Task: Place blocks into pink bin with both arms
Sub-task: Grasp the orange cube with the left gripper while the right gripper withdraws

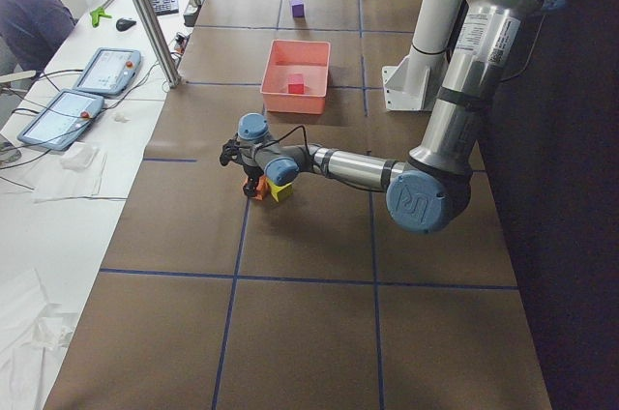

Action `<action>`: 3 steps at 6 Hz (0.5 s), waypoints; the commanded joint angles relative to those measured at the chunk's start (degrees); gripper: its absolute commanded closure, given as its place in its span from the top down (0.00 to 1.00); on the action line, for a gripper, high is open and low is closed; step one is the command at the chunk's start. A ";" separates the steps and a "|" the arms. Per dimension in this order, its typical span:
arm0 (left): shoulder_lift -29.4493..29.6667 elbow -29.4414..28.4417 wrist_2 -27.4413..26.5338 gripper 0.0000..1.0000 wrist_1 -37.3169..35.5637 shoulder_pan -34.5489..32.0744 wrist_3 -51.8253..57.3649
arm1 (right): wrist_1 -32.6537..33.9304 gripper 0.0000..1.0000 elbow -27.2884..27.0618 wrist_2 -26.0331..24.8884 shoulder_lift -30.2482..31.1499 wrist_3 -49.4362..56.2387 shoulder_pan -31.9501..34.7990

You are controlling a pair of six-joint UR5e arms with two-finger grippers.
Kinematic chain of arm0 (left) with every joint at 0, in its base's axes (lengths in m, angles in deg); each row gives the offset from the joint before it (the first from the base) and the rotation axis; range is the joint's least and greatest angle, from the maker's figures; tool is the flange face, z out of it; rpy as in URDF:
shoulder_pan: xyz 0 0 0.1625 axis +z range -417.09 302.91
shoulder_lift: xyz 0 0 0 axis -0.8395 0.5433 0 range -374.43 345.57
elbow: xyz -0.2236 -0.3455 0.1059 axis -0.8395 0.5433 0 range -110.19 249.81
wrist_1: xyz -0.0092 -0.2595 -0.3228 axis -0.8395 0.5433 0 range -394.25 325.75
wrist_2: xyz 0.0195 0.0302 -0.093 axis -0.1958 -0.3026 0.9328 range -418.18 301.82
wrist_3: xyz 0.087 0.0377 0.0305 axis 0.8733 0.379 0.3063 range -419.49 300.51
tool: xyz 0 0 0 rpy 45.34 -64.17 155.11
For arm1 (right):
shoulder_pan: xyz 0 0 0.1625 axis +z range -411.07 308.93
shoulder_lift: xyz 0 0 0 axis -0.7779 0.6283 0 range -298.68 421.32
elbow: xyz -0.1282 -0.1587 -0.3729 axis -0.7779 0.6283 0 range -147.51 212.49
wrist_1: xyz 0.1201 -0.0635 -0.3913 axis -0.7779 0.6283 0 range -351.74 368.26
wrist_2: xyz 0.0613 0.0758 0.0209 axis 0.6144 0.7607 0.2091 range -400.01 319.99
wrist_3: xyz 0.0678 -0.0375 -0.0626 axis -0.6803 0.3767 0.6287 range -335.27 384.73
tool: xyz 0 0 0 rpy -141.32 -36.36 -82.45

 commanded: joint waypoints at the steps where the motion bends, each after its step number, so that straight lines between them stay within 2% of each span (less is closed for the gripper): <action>1: 2.04 2.18 -0.02 0.21 -1.81 -0.98 -1.92 | -0.10 1.00 -0.09 0.07 1.60 3.29 1.02; 2: 4.06 5.77 -0.02 0.21 -5.74 -0.98 -6.46 | -0.27 1.00 0.00 1.28 3.61 7.32 2.77; 3: 6.60 11.29 -0.02 0.21 -13.35 -0.90 -10.86 | -0.27 1.00 0.52 2.08 5.28 12.67 4.87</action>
